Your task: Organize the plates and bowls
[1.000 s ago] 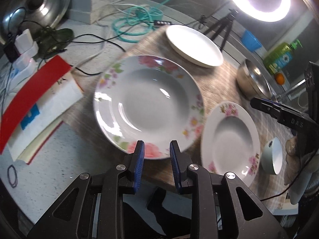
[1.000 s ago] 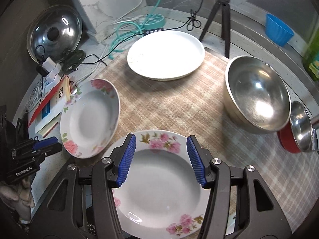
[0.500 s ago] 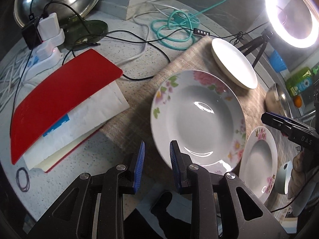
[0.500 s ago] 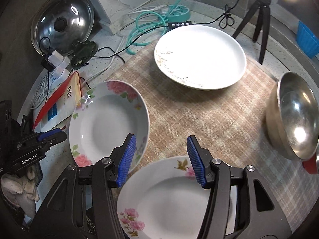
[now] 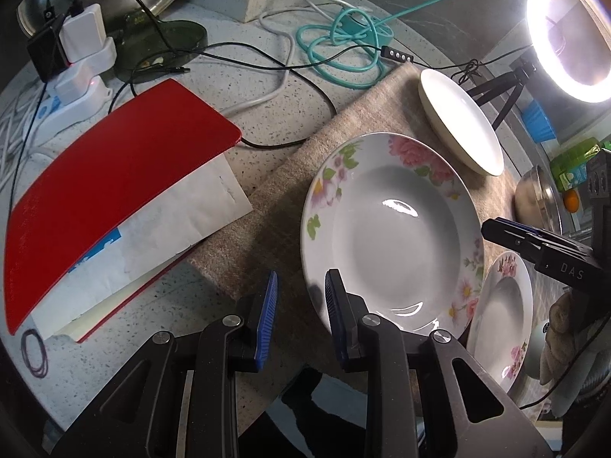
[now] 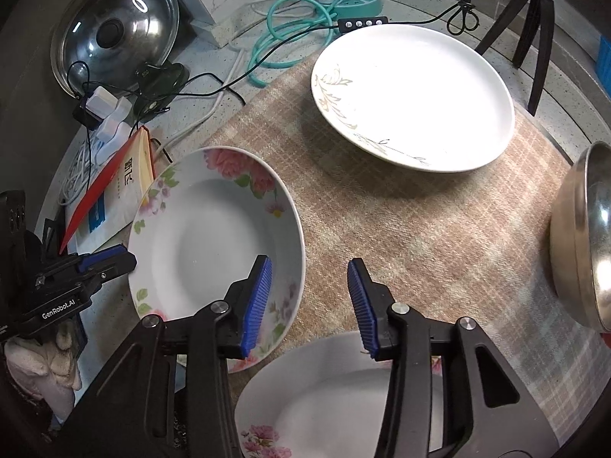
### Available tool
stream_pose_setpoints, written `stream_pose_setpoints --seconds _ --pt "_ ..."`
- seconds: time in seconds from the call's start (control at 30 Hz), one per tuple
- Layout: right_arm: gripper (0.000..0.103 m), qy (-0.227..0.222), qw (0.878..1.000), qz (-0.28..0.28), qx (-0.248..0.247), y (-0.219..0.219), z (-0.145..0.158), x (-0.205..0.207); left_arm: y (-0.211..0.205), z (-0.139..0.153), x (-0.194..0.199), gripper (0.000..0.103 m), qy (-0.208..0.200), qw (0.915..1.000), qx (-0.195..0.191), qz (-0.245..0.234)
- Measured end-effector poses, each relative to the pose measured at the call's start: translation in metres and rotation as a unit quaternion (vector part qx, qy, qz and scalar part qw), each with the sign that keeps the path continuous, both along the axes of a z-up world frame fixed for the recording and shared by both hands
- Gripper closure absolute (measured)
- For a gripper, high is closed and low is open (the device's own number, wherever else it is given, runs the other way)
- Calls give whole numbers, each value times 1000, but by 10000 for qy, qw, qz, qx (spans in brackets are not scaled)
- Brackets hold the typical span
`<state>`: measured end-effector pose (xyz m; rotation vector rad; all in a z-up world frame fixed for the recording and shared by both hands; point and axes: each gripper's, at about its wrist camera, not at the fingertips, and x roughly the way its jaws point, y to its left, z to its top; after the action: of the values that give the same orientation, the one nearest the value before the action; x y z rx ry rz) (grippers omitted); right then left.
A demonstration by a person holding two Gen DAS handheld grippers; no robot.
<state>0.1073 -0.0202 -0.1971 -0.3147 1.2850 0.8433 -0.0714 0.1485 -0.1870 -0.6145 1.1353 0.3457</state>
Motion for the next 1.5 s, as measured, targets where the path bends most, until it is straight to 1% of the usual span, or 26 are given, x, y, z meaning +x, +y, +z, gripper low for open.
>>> stream_pose_setpoints --seconds 0.33,0.43,0.5,0.67,0.83,0.93,1.13,1.27,1.5 --pt "71 147 9996 171 -141 12 -10 1 0 -6 5 79 20 10000 -74 -52" --pt "74 216 9995 185 -146 13 -12 2 0 -8 6 79 9 9999 -96 -67" --pt "79 257 9993 213 -149 15 -14 2 0 -9 7 79 3 9999 -112 -79" --pt "86 313 9988 334 -188 20 -17 -1 -3 -10 12 86 -12 9998 -145 -166" --pt "86 261 9985 428 -232 22 -17 -2 -5 -10 14 86 26 9997 -60 -236" --pt "86 205 9983 472 -291 23 -16 -4 -8 -8 16 86 77 9995 55 -287" --pt "86 247 9986 376 -261 19 -16 -2 -11 -6 15 86 74 9994 110 -321" --pt "86 197 9991 316 -215 14 -12 0 -12 -4 16 86 30 9994 108 -337" --pt "86 331 9994 56 -59 1 -3 6 -15 11 22 86 -142 9990 172 -389"
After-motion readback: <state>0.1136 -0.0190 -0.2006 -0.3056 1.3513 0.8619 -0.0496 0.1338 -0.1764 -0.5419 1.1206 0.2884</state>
